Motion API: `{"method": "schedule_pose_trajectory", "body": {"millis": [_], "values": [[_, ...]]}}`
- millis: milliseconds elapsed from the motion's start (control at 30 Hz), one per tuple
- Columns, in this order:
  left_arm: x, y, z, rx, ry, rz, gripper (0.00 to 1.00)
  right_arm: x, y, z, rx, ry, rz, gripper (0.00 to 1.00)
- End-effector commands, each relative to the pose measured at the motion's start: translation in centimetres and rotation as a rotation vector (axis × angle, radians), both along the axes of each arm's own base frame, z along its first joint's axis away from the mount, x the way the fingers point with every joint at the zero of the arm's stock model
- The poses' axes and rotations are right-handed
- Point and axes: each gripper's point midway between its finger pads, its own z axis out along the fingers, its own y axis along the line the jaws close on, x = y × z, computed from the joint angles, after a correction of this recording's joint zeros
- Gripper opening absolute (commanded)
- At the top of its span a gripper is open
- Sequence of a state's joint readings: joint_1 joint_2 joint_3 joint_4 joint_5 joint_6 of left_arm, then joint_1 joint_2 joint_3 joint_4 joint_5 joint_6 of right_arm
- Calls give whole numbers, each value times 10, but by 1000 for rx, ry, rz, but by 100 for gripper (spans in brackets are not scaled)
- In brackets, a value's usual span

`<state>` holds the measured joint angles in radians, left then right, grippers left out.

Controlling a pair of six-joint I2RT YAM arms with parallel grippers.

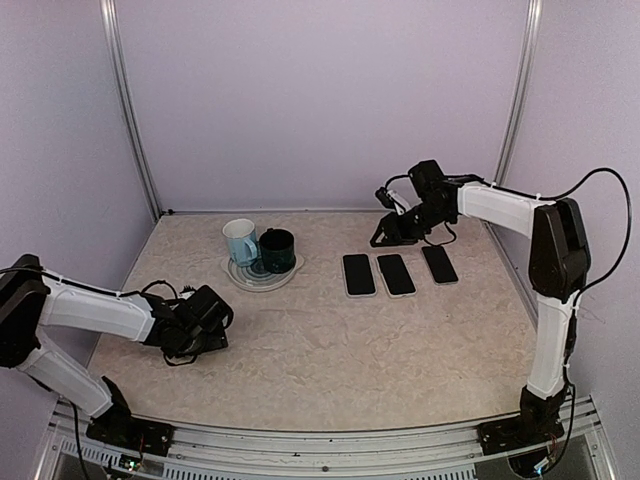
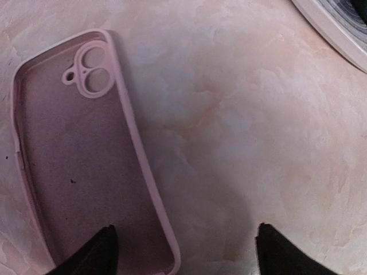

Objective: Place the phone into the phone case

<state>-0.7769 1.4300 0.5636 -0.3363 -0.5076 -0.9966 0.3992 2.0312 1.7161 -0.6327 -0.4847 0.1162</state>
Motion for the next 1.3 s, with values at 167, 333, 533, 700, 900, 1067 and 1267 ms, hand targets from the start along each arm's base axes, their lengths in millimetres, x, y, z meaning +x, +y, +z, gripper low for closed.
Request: {"method": "schedule_pose_trajectory", "body": {"millis": [167, 333, 533, 700, 900, 1067, 1267], "values": [[-27, -48, -28, -137, 151, -171, 0, -7, 1, 25, 15, -65, 6, 43], [-62, -99, -22, -176, 215, -389, 0, -18, -2, 33, 17, -73, 1, 43], [-76, -196, 20, -208, 193, -778, 0, -32, -13, 38, 8, -82, -40, 43], [-67, -263, 44, -269, 139, -976, 0, -36, -41, 28, -63, -95, -124, 44], [-69, -312, 14, -242, 277, -1131, 0, -38, -87, -1, -187, -49, -232, 45], [-92, -327, -14, -283, 409, -1227, 5, -43, -107, -9, -230, -38, -272, 45], [-80, -338, 30, -313, 261, -1290, 48, -39, -116, -10, -256, -47, -291, 48]]}}
